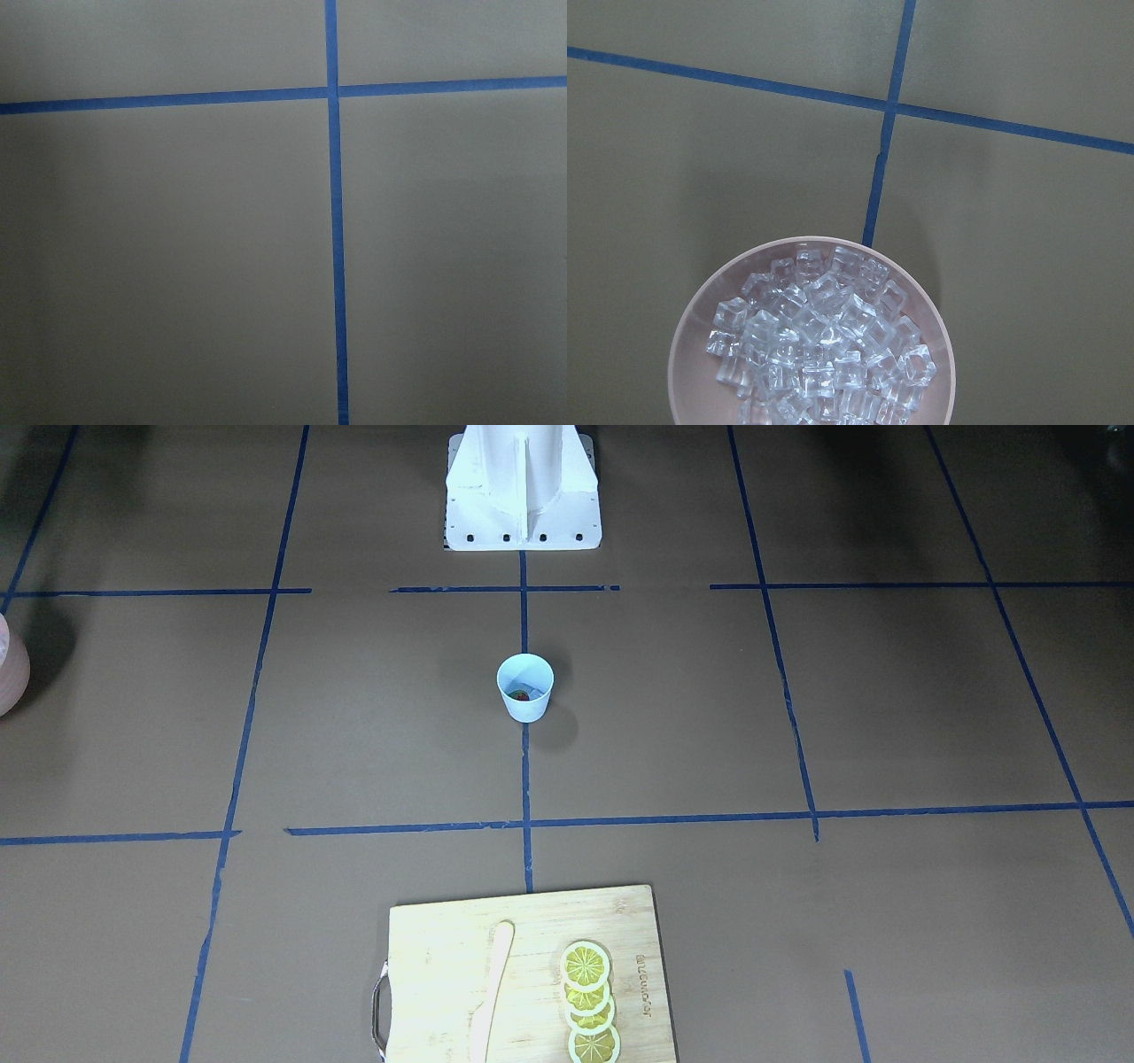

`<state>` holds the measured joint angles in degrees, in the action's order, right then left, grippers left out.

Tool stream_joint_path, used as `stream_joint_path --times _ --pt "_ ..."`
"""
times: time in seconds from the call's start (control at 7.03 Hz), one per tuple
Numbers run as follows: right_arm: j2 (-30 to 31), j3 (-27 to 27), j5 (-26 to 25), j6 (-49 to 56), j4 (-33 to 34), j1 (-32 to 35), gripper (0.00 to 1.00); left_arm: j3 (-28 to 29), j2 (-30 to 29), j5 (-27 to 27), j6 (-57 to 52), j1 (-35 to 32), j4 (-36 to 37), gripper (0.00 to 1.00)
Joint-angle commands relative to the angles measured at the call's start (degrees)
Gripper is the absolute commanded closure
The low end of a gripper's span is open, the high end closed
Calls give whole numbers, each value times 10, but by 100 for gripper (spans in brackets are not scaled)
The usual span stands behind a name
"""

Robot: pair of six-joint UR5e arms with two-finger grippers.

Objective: Put ice and strawberries in cup

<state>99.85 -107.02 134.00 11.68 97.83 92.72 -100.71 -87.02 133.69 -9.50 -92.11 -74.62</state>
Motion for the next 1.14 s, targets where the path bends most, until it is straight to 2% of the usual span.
stream_joint_path --times 0.0,1.0 --pt "0 1 0 -1 0 0 0 0 0 0 0 0 0 0" --pt "1 4 0 -24 1 0 0 -5 -3 1 -1 1 -1 0"
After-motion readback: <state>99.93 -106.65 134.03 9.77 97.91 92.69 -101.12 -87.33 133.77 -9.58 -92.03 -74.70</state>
